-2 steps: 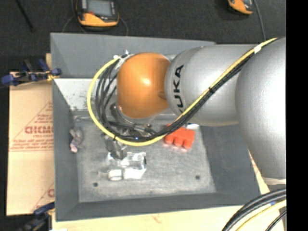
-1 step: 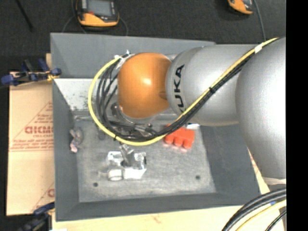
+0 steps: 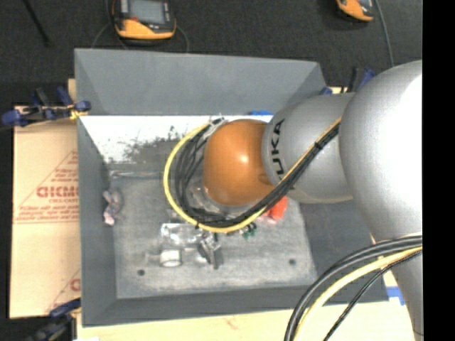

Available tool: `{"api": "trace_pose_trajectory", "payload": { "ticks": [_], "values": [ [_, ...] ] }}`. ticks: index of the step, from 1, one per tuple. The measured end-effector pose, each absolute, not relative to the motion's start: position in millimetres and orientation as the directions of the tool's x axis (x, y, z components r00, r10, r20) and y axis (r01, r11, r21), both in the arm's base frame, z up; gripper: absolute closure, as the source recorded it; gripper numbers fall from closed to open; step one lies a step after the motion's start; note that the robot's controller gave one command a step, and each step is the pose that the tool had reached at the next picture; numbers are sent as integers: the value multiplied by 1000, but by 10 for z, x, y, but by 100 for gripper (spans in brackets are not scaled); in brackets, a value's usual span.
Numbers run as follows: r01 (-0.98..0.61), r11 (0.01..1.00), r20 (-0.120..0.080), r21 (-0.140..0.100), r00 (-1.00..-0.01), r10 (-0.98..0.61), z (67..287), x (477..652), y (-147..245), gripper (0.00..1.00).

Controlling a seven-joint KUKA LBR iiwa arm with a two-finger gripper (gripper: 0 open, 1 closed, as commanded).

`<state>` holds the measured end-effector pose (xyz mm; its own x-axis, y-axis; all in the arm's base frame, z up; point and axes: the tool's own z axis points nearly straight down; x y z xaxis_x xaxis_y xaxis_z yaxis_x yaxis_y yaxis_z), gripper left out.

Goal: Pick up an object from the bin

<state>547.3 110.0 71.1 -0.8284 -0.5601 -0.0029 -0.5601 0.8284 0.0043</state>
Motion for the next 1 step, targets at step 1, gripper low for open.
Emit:
{"api": "trace_pose_trajectory", "payload": {
  "ticks": [1],
  "values": [
    [-560,829,-11,-8,-828,-560,758,5517,1075,100]
  ]
}}
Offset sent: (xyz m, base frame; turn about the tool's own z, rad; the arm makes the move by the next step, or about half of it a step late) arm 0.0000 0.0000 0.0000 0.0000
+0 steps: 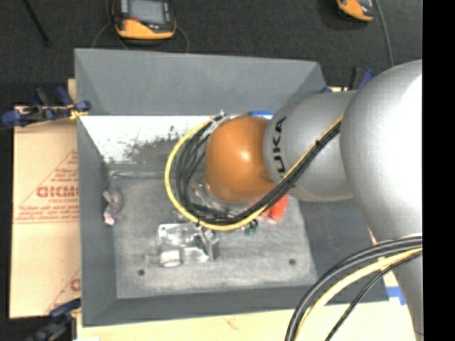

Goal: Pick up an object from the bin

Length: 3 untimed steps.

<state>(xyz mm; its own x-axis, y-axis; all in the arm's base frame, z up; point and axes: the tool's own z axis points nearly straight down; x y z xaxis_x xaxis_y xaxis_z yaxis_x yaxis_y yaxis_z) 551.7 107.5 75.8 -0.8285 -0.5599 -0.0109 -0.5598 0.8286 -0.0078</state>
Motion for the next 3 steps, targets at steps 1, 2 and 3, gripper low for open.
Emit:
{"api": "trace_pose_trajectory", "payload": {
  "ticks": [1,2,3],
  "values": [
    [-659,752,-12,-6,-752,-659,3056,5428,1270,100],
    [-397,918,2,1,-918,-397,2120,5158,1071,100],
    [-397,918,-3,-1,-918,-397,2140,5171,1073,0]
  ]
}}
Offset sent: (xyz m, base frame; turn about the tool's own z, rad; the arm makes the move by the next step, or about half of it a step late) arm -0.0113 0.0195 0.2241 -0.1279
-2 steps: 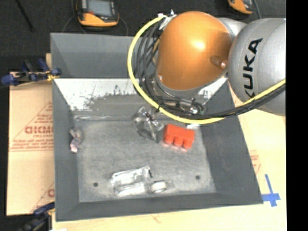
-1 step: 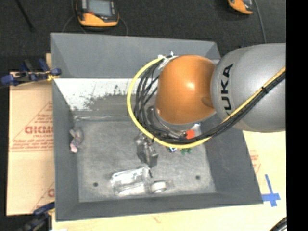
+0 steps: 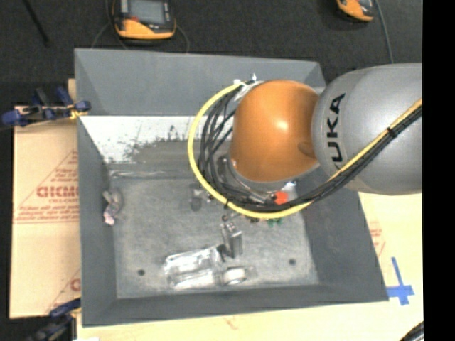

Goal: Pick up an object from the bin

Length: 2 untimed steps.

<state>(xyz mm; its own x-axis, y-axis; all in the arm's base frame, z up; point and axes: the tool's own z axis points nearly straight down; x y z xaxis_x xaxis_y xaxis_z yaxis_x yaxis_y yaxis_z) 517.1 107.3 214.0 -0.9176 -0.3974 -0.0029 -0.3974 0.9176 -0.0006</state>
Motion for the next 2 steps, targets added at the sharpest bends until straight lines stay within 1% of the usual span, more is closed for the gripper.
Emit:
{"api": "trace_pose_trajectory", "payload": {
  "ticks": [1,2],
  "values": [
    [-379,925,7,3,-925,-379,1260,4820,1197,0],
    [-228,974,2,1,-974,-228,689,5030,964,0]
  ]
}}
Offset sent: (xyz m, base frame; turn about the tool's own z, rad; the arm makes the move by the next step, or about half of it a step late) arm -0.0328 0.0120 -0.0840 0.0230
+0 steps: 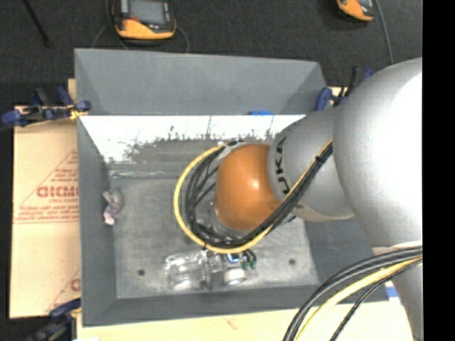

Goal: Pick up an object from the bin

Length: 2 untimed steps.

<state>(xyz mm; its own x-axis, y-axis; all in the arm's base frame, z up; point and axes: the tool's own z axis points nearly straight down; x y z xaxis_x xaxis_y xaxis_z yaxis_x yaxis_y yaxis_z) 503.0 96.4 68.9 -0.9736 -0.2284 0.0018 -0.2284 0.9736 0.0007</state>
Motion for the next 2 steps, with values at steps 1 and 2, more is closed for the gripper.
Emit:
{"api": "trace_pose_trajectory", "payload": {
  "ticks": [1,2],
  "values": [
    [-230,973,-1,0,-973,-230,702,5037,968,100],
    [-345,939,-5,-3,-939,-345,2011,4725,754,100]
  ]
}}
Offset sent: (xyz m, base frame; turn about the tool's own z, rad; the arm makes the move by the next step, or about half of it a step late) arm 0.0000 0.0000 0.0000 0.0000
